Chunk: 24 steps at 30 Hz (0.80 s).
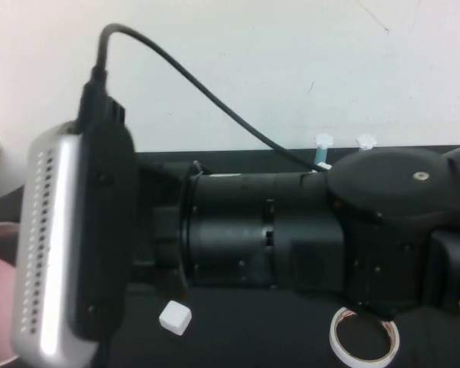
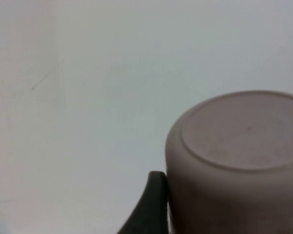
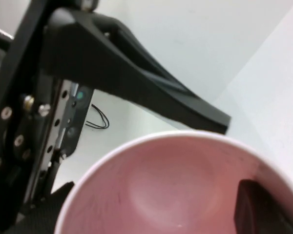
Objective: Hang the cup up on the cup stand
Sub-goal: Adjust the cup with two arms
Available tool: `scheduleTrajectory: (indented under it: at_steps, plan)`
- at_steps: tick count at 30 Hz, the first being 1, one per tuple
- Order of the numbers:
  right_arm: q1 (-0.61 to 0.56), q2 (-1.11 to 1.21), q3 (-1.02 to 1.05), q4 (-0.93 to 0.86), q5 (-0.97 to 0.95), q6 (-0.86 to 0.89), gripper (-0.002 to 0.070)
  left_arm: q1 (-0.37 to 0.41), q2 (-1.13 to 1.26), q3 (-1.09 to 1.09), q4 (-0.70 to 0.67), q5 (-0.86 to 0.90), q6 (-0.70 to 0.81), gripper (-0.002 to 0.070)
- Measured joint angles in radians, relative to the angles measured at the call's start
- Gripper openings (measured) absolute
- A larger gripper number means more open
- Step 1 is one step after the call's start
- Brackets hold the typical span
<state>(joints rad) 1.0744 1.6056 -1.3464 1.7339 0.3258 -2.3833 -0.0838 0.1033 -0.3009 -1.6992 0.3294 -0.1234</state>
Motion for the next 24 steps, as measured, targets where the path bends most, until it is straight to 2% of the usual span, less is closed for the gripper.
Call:
scheduleTrajectory:
  at_steps: [4, 7, 11, 14, 19, 24]
  plan:
    - [0.016, 0.016, -0.002, 0.002, 0.012, -0.014, 0.003, 0.0, 0.001, 0.002, 0.0, -0.011, -0.008, 0.0666]
    - [0.023, 0.024, -0.002, 0.002, 0.021, -0.016, 0.0027, 0.0, 0.001, 0.002, 0.0, -0.017, -0.008, 0.0599]
    - [0.023, 0.024, -0.002, 0.002, 0.012, -0.022, 0.005, 0.0, 0.001, 0.002, 0.0, -0.022, 0.02, 0.06]
    - [0.03, 0.029, -0.002, -0.002, -0.016, -0.022, 0.0132, 0.0, 0.001, 0.002, -0.003, -0.027, 0.078, 0.0599]
    - [0.03, 0.036, 0.008, -0.006, -0.063, 0.013, 0.031, 0.0, 0.001, 0.0, -0.007, -0.051, 0.217, 0.0599]
    - [0.037, -0.003, 0.02, -0.006, -0.197, 0.077, 0.0361, 0.0, 0.001, 0.0, -0.007, -0.114, 0.371, 0.0599]
